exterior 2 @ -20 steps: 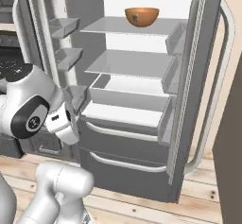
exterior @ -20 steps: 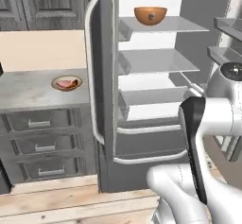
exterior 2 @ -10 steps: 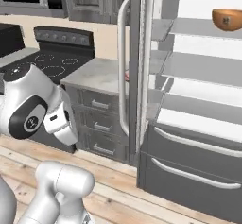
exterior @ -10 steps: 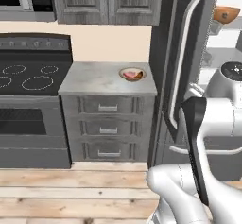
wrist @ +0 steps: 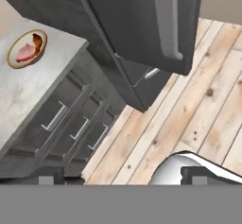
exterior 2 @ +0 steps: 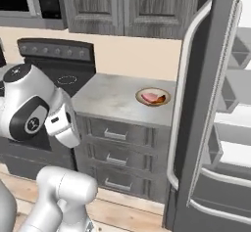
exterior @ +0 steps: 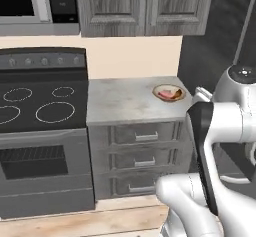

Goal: Place the bowl with the sweet potato and avocado on the top shelf of the fridge. Place the bowl with the steak and chicken drumstick on the second highest shelf of the fridge.

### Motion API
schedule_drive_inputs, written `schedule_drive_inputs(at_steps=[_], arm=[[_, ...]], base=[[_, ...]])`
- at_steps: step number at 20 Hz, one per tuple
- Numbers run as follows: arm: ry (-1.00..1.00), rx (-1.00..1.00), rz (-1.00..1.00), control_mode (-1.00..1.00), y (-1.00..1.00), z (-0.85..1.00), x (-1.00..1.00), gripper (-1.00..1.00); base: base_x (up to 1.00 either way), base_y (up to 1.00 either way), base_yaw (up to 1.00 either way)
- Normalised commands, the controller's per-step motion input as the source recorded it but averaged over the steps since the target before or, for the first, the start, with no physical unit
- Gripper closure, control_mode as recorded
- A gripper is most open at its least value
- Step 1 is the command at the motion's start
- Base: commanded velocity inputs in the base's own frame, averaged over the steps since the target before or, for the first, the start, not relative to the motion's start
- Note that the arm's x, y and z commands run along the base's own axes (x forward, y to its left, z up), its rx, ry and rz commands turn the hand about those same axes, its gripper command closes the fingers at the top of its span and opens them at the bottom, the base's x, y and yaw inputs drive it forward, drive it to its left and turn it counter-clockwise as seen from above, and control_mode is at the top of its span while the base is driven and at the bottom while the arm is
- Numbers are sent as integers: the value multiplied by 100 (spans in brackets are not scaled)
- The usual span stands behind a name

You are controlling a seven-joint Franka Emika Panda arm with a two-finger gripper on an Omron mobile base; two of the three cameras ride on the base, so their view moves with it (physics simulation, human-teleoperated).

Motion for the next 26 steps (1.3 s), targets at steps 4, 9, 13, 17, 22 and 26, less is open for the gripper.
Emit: schedule_drive_inputs(at_steps=[4,9,13,17,22,26], arm=[[0,0,0,100,0,0,0,-100],[0,0,0,100,0,0,0,-100],[2,1,-4,-100,-16,-17,27,-100],[10,12,-11,-100,-58,-71,97,-100],[9,11,-9,-100,-47,-60,100,-100],[18,6,-6,-100,-48,-46,96,-100]], base=[[100,17,-25],[60,-2,-19],[14,-2,-3],[0,0,0],[0,0,0],[0,0,0]])
